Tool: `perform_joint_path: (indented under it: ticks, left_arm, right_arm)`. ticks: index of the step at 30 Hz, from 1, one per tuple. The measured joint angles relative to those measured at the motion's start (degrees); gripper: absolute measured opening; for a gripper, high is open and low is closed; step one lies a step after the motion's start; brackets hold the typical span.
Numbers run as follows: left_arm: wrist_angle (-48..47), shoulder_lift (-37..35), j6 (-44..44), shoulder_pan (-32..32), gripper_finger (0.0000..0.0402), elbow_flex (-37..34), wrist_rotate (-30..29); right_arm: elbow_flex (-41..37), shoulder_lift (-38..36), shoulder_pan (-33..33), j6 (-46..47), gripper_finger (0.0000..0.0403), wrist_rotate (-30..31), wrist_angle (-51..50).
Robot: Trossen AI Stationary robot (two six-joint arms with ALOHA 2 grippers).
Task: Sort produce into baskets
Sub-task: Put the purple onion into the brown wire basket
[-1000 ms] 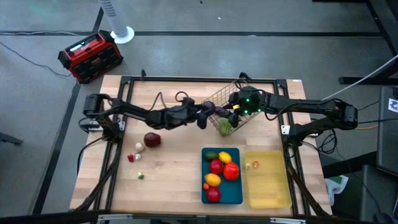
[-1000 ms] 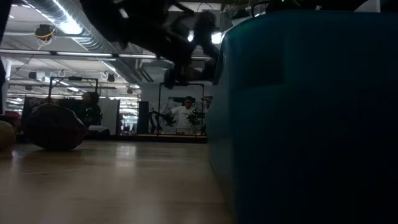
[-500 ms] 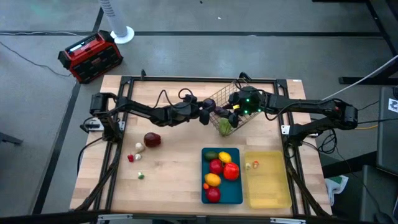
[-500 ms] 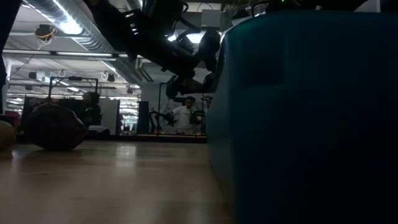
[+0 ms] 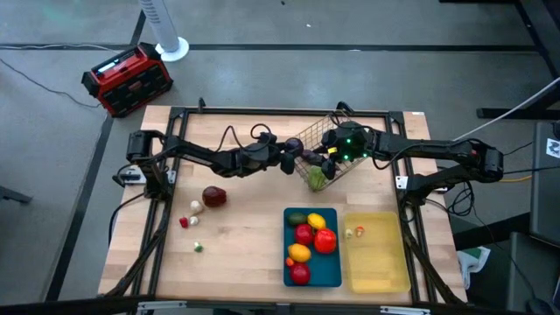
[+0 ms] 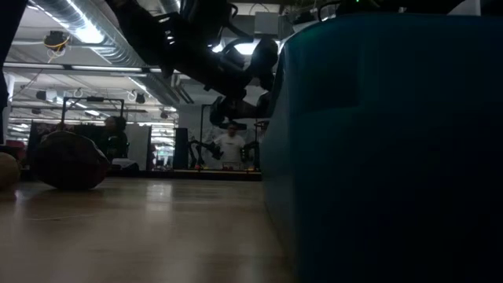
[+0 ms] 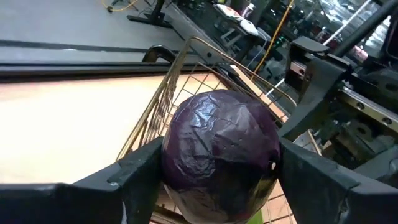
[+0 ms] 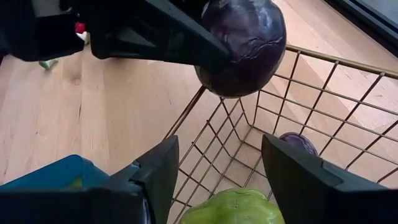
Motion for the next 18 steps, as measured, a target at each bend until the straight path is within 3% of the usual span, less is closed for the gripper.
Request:
perform_joint_path:
  ticks: [6,18]
  left_arm:
    - [-0.03,0.00,0.97,-0.04,0.0285,0.00,4.25]
    - [-0.01,0.00,2.68,-0.04,0.0352,0.00,5.34]
  right_arm:
    - [0.00,0.00,0.00,0.03,0.0227,0.00,0.01]
    - [0.00,-0.02,0.00,0.10,0.0227,0.00,-0.01]
